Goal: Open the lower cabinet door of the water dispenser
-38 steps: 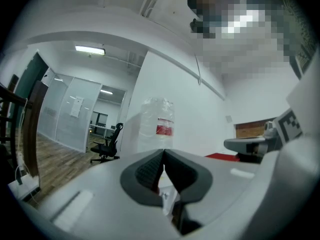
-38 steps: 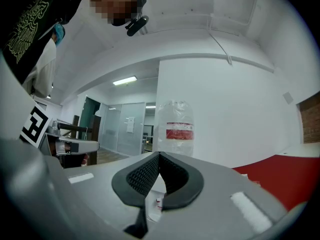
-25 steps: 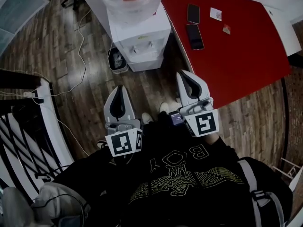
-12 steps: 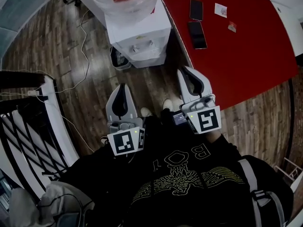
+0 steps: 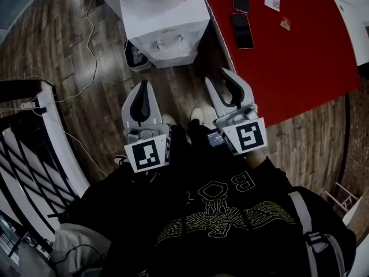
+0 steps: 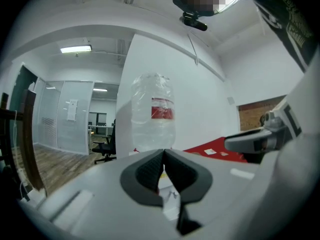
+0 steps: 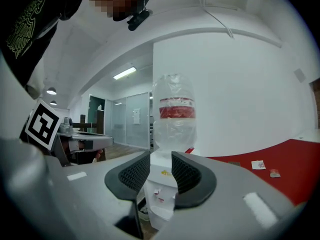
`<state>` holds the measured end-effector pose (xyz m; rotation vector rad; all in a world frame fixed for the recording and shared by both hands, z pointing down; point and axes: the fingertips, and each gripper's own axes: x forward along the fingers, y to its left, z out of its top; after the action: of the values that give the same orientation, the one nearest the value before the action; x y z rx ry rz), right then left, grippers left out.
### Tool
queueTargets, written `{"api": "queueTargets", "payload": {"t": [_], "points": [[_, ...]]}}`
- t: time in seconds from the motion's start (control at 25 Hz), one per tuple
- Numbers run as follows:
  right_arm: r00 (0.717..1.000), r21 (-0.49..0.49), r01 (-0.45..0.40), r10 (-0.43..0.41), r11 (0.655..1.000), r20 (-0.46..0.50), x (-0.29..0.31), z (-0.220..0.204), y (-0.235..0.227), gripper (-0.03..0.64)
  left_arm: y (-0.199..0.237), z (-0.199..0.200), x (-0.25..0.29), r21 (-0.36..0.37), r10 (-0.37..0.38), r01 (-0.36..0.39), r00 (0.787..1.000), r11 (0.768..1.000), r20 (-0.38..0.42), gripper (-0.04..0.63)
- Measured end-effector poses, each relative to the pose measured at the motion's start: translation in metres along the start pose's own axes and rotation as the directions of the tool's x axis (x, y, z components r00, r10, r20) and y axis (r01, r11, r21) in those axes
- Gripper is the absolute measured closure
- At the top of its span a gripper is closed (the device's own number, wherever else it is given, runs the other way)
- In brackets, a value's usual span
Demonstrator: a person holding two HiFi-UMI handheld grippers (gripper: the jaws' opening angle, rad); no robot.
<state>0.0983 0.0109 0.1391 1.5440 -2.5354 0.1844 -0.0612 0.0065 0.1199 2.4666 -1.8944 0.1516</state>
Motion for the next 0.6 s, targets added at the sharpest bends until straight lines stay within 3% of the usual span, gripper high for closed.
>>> {"api": "queueTargets", "payload": {"t": [0.12, 0.28, 0.6], "points": [[0.999, -0.007, -0.04, 0.04, 0.999, 0.0, 0.01, -0.01, 0.006, 0.449, 0.005, -0.008, 0.002, -0.004, 0.009, -0.009, 1.0, 1.0, -0.017, 0.588], [0.996, -0.007, -0.076, 0.076, 0.997, 0.048, 0.025, -0.011, 0.007, 0.432, 0.01, -0.017, 0.014, -0.026, 0.031, -0.031, 0.999, 0.999, -0.03, 0.588], [0.995, -0.024, -0.096, 0.096, 0.995, 0.001, 0.049, -0.035, 0.002, 0.416, 0.005, -0.045, 0.037, -0.026, 0.011, -0.013, 0.998, 1.0, -0.061, 0.588]]}}
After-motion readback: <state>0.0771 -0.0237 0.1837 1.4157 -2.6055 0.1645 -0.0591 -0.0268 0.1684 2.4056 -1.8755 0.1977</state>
